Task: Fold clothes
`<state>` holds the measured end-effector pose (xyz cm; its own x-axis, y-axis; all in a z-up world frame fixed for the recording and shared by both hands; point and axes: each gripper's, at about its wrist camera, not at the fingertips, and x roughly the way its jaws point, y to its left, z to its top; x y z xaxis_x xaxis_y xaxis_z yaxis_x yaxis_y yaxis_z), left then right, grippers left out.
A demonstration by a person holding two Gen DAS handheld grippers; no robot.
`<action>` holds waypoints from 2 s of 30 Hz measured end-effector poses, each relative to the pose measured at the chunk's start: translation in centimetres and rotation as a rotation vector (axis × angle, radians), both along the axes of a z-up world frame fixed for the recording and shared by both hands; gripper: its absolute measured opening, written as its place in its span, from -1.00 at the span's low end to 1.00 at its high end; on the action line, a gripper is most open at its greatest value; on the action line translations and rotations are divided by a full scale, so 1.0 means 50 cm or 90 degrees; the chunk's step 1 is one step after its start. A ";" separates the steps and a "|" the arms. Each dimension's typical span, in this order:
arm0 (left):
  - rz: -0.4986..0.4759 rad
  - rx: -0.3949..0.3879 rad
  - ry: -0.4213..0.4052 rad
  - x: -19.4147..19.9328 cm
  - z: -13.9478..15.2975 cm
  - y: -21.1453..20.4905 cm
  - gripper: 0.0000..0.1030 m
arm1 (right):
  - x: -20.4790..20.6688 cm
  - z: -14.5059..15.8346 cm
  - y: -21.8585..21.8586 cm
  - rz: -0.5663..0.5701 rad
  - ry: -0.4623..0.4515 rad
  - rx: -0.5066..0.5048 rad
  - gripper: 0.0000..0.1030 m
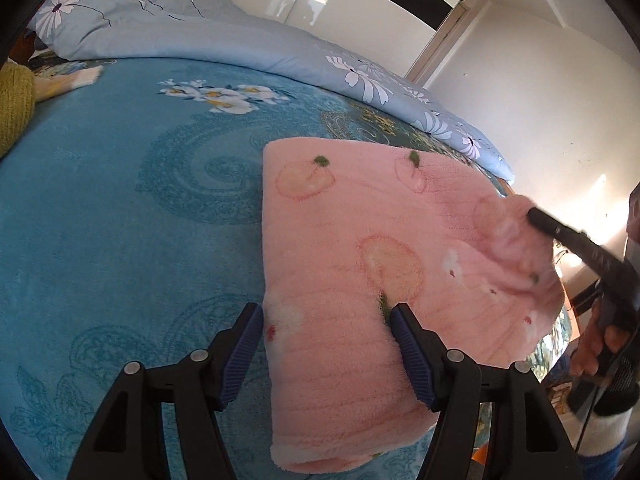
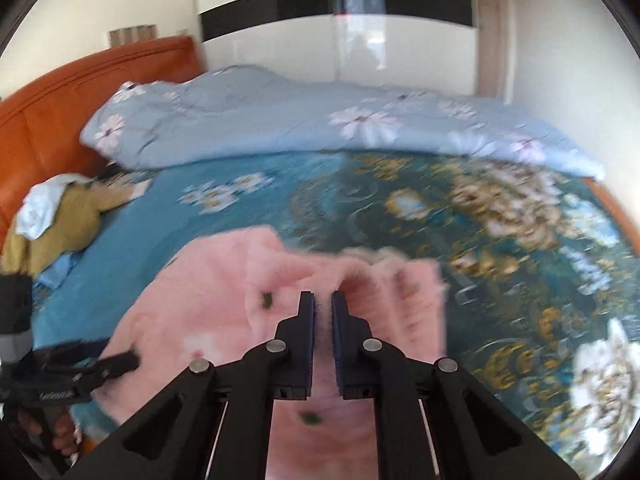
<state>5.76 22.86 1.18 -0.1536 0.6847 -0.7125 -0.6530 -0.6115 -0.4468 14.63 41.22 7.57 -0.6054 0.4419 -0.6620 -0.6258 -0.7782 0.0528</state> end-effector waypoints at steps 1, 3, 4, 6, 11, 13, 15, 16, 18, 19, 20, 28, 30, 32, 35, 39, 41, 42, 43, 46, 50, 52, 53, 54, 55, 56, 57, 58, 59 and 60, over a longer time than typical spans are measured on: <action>-0.001 0.002 -0.004 -0.001 -0.002 0.000 0.39 | 0.008 0.009 0.018 -0.024 0.004 0.008 -0.84; -0.003 0.005 -0.012 -0.002 -0.007 0.000 0.42 | 0.017 0.002 0.046 -0.053 0.001 0.000 -0.85; -0.005 0.007 -0.018 -0.004 -0.011 0.000 0.43 | 0.018 -0.010 0.058 -0.060 -0.005 -0.012 -0.85; -0.008 0.008 -0.024 -0.004 -0.015 0.000 0.46 | 0.021 -0.033 0.082 -0.075 -0.016 -0.036 -0.85; -0.011 0.004 -0.023 -0.002 -0.016 0.001 0.49 | 0.038 -0.073 0.128 -0.105 -0.019 -0.094 -0.83; -0.010 0.002 -0.024 -0.005 -0.015 0.001 0.50 | 0.055 -0.064 0.128 -0.106 0.012 -0.115 -0.83; -0.007 0.006 -0.029 -0.009 -0.013 -0.001 0.50 | 0.074 -0.046 0.122 -0.100 0.049 -0.137 -0.71; -0.005 0.012 -0.033 -0.012 -0.011 -0.004 0.50 | 0.085 -0.038 0.117 -0.099 0.061 -0.142 -0.62; 0.000 0.026 -0.043 -0.021 -0.006 -0.009 0.50 | 0.100 -0.027 0.108 -0.099 0.069 -0.138 0.00; 0.004 0.031 -0.045 -0.027 -0.002 -0.011 0.50 | 0.110 -0.025 0.099 -0.096 0.075 -0.136 0.12; 0.007 0.035 -0.046 -0.033 0.002 -0.012 0.50 | 0.117 -0.026 0.092 -0.092 0.082 -0.138 0.25; 0.030 0.047 -0.061 -0.069 0.008 0.006 0.53 | 0.113 -0.093 0.042 -0.095 0.010 -0.183 0.41; 0.013 0.039 -0.058 -0.064 0.005 0.022 0.54 | 0.109 -0.102 0.033 -0.104 0.000 -0.175 0.42; -0.003 0.030 -0.057 -0.057 0.001 0.039 0.56 | 0.110 -0.108 0.030 -0.112 0.000 -0.174 0.42; -0.012 0.008 -0.049 -0.046 -0.008 0.065 0.62 | 0.110 -0.109 0.028 -0.116 0.000 -0.164 0.46; -0.017 -0.012 -0.051 -0.040 -0.022 0.084 0.66 | 0.111 -0.113 0.030 -0.112 0.004 -0.160 0.47; -0.018 -0.017 -0.065 -0.042 -0.033 0.089 0.67 | 0.110 -0.117 0.033 -0.109 0.008 -0.158 0.48; -0.018 -0.017 -0.076 -0.044 -0.039 0.089 0.67 | 0.110 -0.121 0.035 -0.108 0.010 -0.159 0.50; -0.017 -0.017 -0.088 -0.046 -0.045 0.089 0.68 | 0.111 -0.124 0.037 -0.107 0.013 -0.162 0.52; -0.014 -0.008 -0.121 -0.053 -0.062 0.084 0.71 | 0.114 -0.136 0.045 -0.103 0.024 -0.173 0.56; -0.024 -0.010 -0.113 -0.047 -0.063 0.087 0.76 | 0.120 -0.159 0.055 -0.104 0.049 -0.207 0.61; -0.034 -0.017 -0.096 -0.039 -0.063 0.092 0.81 | 0.122 -0.169 0.058 -0.105 0.059 -0.219 0.62; -0.037 -0.018 -0.088 -0.035 -0.063 0.094 0.83 | 0.122 -0.174 0.059 -0.106 0.063 -0.224 0.65; -0.039 -0.018 -0.082 -0.032 -0.064 0.095 0.86 | 0.123 -0.179 0.061 -0.106 0.068 -0.229 0.69; -0.041 -0.018 -0.076 -0.029 -0.065 0.096 0.88 | 0.123 -0.184 0.062 -0.107 0.073 -0.235 0.70; -0.043 -0.019 -0.073 -0.027 -0.065 0.096 0.89 | 0.125 -0.190 0.064 -0.109 0.081 -0.244 0.71; -0.046 -0.022 -0.070 -0.026 -0.066 0.097 0.90 | 0.127 -0.194 0.065 -0.110 0.088 -0.252 0.72; -0.049 -0.025 -0.067 -0.024 -0.067 0.098 0.91 | 0.128 -0.198 0.066 -0.112 0.096 -0.259 0.72; -0.052 -0.028 -0.067 -0.023 -0.067 0.100 0.93 | 0.130 -0.201 0.067 -0.113 0.101 -0.263 0.74; -0.054 -0.031 -0.068 -0.023 -0.068 0.101 0.96 | 0.130 -0.202 0.067 -0.115 0.105 -0.264 0.76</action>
<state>4.63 27.93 -2.20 -0.0182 0.6568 -0.7539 -0.6542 -0.5780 -0.4878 21.15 44.59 -2.54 -0.6552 0.2686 -0.7061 -0.7058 -0.5508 0.4454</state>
